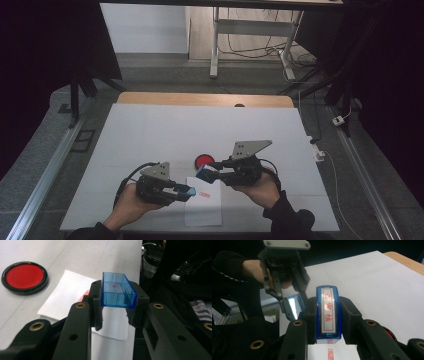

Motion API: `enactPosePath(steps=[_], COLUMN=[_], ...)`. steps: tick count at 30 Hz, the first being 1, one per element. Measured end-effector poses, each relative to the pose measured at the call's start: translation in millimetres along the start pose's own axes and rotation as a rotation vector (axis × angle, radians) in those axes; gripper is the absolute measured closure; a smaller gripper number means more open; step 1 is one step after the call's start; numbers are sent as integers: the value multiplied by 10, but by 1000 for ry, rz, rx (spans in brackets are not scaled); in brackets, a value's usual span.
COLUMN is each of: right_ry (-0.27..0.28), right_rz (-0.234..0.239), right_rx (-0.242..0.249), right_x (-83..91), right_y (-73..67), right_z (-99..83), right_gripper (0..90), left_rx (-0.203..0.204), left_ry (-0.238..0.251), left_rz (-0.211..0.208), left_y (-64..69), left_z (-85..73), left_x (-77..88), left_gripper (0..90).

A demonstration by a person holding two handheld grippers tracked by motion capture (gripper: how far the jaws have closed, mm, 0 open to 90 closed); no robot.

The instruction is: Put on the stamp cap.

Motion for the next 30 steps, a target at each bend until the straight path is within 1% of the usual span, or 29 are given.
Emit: enactPosePath(steps=[3,7,12,15,19,22,26,30], right_ry=[1,3,2,2,1,-6,-16,-25], right_rz=[2,7,17,30,52,66,88,104], right_rx=[3,5,11,13,18,24,37,46], right_x=[4,8,6,0,-16,-31,-55,-73], right_y=[-7,-9,-13,-21,-33,-45,-65,-85], right_z=[5,7,9,10,11,9,6,7], right_gripper=[698,699,699,699,700,700,700,700], left_rx=[-9,-20,-53,-61,-76,-97,-126,-139], left_ry=[13,21,41,45,55,67,73,85], left_rz=[-24,-40,-75,-89,-118,-145,-171,-180], left_y=[-53,-105,-140,-165,-194,-213,-233,-243], left_z=[32,65,118,143,162,170,175,183], left_x=[-29,-64,-104,-132,-160,-169,-191,-195], left_gripper=[681,681,681,682,682,683,683,684])
Point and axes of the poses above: each handheld gripper's, and its own axes: x roughly backward along the jaws, z roughly out of its top, y roughly to its right, the point moved 2 cm from there along -x, roughly forward along the jaws, and after that the axes turned 6 degrees about -y, right-handed, at the moved point
